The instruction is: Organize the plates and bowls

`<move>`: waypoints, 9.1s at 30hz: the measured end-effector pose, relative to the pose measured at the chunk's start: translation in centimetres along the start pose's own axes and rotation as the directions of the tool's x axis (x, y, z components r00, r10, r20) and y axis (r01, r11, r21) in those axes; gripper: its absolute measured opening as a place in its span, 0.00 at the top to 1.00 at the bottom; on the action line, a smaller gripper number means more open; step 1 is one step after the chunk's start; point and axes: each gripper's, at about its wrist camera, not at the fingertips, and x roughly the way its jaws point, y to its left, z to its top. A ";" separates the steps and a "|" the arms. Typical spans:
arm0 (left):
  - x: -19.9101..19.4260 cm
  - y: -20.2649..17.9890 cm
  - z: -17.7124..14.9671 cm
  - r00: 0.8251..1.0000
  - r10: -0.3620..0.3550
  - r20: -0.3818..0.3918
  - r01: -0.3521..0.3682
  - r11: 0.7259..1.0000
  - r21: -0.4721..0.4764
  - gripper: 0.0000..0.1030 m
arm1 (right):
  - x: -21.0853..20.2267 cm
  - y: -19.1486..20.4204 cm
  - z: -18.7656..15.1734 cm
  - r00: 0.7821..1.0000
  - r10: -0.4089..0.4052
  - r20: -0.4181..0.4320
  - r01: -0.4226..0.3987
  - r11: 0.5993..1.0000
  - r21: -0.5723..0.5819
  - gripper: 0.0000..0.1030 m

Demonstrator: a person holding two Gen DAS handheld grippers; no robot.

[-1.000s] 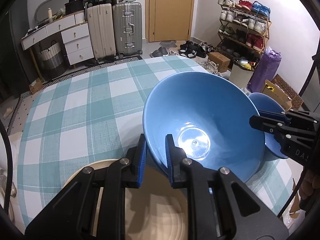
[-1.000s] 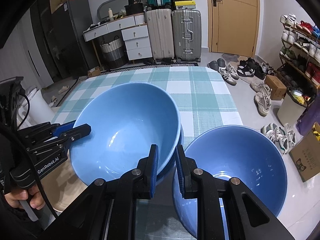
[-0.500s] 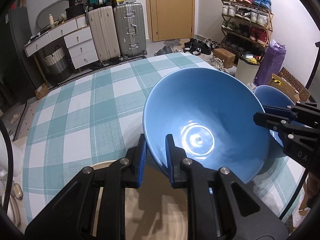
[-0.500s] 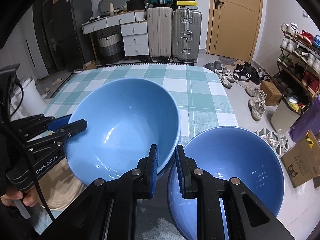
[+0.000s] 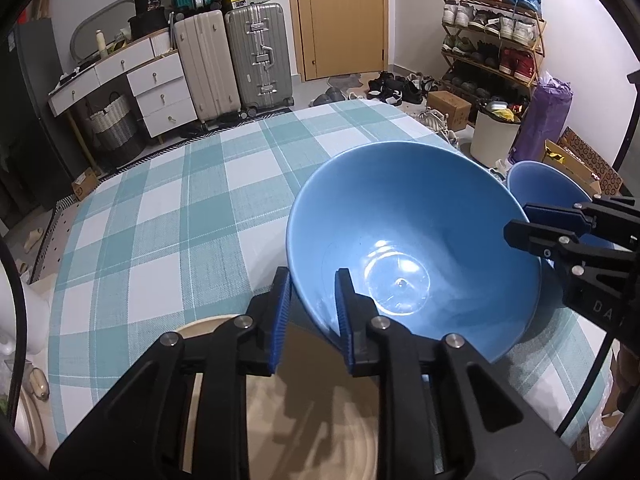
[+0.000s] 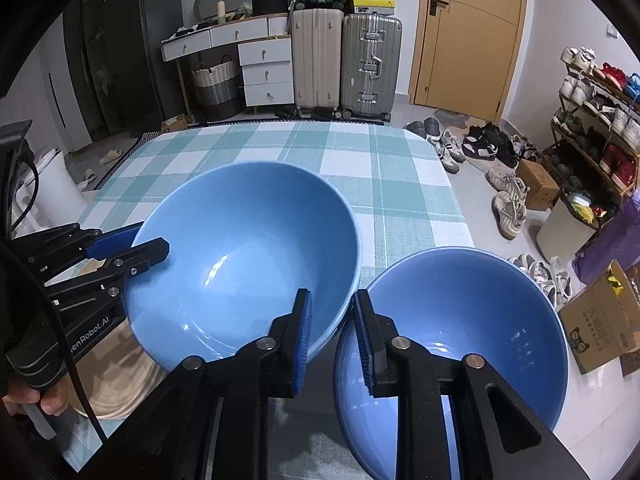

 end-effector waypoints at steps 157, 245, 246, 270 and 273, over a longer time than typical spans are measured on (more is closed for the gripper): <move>-15.8 -5.1 1.8 0.945 -0.296 0.143 0.315 0.938 -0.142 0.75 | -14.1 -6.7 0.7 0.983 0.004 0.185 -0.027 0.992 0.124 0.84; -3.2 0.5 -0.6 0.999 -0.042 0.029 0.045 0.995 -0.093 0.75 | -1.4 2.4 0.4 0.995 -0.072 0.062 0.076 0.995 -0.071 0.73; -3.2 0.5 -0.6 0.999 -0.043 0.025 0.046 0.994 -0.095 0.75 | -1.4 2.4 0.4 0.995 -0.071 0.064 0.076 0.995 -0.071 0.73; -1.9 1.3 -0.6 0.996 -0.090 -0.010 0.088 0.988 -0.130 0.75 | -0.3 1.3 0.0 0.997 -0.053 0.056 0.054 0.998 -0.032 0.70; -1.6 1.8 -0.4 0.994 -0.109 -0.022 0.105 0.984 -0.142 0.74 | -0.6 0.8 0.1 0.997 -0.035 0.066 0.036 0.999 -0.014 0.54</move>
